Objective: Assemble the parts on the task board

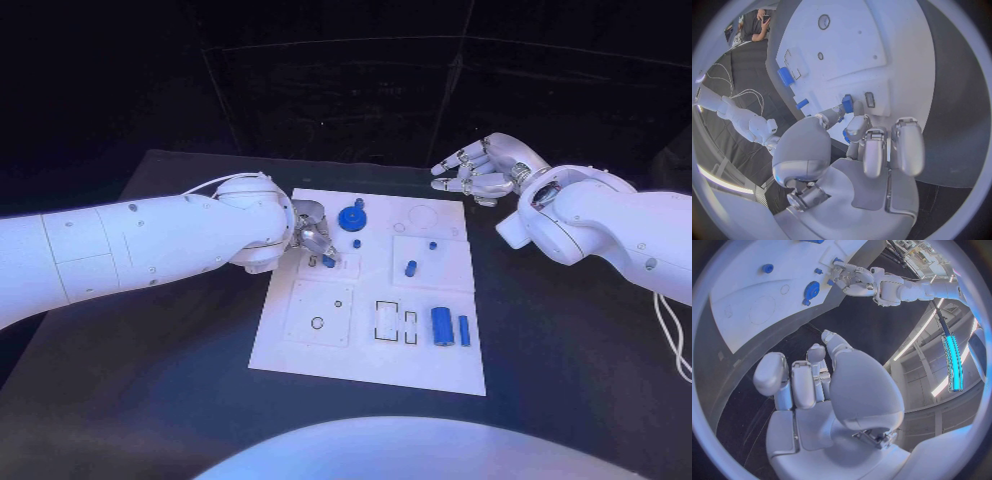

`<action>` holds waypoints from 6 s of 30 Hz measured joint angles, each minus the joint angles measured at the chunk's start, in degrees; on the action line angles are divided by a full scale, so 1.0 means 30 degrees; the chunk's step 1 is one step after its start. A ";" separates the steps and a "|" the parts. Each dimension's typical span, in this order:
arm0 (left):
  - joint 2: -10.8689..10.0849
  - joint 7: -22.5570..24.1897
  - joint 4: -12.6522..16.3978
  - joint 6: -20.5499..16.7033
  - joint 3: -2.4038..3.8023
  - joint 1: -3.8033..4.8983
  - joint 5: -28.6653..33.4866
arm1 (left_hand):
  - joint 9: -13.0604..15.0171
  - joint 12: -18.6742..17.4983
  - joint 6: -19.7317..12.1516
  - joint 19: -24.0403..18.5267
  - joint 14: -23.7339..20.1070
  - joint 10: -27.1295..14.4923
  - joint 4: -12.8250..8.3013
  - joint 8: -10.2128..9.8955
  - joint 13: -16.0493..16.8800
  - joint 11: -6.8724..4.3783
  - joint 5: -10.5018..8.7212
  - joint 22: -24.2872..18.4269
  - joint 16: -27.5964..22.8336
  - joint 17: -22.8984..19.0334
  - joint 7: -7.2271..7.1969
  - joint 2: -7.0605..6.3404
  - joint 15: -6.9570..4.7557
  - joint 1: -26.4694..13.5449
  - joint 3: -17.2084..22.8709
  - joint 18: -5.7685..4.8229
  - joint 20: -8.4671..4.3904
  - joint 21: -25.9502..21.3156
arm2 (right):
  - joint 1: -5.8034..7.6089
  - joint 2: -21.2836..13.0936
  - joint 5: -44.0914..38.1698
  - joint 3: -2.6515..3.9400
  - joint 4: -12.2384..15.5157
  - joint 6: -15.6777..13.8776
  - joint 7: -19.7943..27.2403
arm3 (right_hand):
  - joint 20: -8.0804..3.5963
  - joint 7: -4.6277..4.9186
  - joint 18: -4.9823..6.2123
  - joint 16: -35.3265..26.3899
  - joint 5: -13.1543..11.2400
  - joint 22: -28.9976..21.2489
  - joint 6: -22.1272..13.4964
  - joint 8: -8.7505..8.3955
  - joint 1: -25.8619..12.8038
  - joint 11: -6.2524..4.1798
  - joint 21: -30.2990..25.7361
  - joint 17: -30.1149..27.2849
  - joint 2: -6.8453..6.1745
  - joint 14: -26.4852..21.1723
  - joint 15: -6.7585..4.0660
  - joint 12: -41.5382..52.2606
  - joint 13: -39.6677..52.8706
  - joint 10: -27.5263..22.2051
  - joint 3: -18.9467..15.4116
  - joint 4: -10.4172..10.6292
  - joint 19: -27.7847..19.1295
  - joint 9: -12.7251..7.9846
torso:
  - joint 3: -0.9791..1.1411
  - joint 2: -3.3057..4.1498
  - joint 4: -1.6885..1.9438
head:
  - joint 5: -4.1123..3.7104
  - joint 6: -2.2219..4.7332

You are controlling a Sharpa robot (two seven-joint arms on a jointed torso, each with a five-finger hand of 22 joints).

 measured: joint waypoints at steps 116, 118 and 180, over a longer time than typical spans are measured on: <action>-0.0900 -0.0125 0.0160 -0.0072 0.1290 0.0862 0.0868 | -0.0736 -0.1257 -0.0911 0.0046 0.0001 -0.0999 0.3984 -0.1272 -0.1810 0.0445 -0.0880 0.0030 0.0000 -0.0009 0.0563 -0.0567 0.0079 -0.2011 -0.8948 -0.0289 -0.0047 -0.0214 | 0.0000 0.0284 0.0060 -0.0002 -0.0572 0.0221 0.0014 | 0.0000 0.0000 -0.0001 -0.0264 0.0071 -0.0374 0.0000 0.0000 -0.0506 -0.0001 -0.0221 -0.0371 -0.0149 0.0000 0.0000 -0.0095 -0.0182 -0.0136 0.0155 0.0156 -0.0140 0.0002 | -0.0029 -0.0007 0.0020 | -0.0267 0.0053; -0.0897 -0.0125 -0.0059 0.0017 0.1387 0.1049 0.1043 | -0.0821 -0.1257 -0.0938 0.0033 -0.0016 -0.1000 0.4072 -0.1294 -0.1828 0.0445 -0.0880 -0.0064 0.0000 -0.0009 0.0590 -0.0430 0.0096 -0.1836 -0.9201 -0.0289 -0.0035 -0.0222 | 0.0000 0.0315 0.0064 -0.0002 -0.0611 0.0223 0.0017 | 0.0000 0.0000 0.0000 -0.0264 0.0071 -0.0374 0.0000 0.0000 -0.0505 -0.0001 -0.0221 -0.0371 -0.0149 0.0000 0.0000 -0.0095 -0.0181 -0.0136 0.0155 0.0156 -0.0141 0.0001 | -0.0024 -0.0007 0.0020 | -0.0249 0.0097; 0.3141 -0.0134 -0.8024 0.5185 0.1325 0.0764 0.1253 | -0.1541 -0.1273 -0.0517 0.0034 0.0004 -0.1203 0.3834 -0.1627 -0.1907 0.0649 -0.0881 -0.0085 0.0001 -0.0010 0.0589 0.1557 0.0209 0.1366 -1.1056 -0.0287 0.0099 -0.0596 | -0.0003 0.0546 0.0094 -0.0004 -0.0736 0.0369 0.0028 | 0.0000 -0.0062 0.0001 -0.0263 0.0154 -0.0367 -0.0062 0.0000 -0.0503 -0.0001 -0.0221 -0.0365 -0.0149 0.0000 0.0000 -0.0095 -0.0178 -0.0136 0.0267 0.0154 -0.0139 0.0001 | -0.0018 -0.0007 0.0029 | 0.0051 0.0143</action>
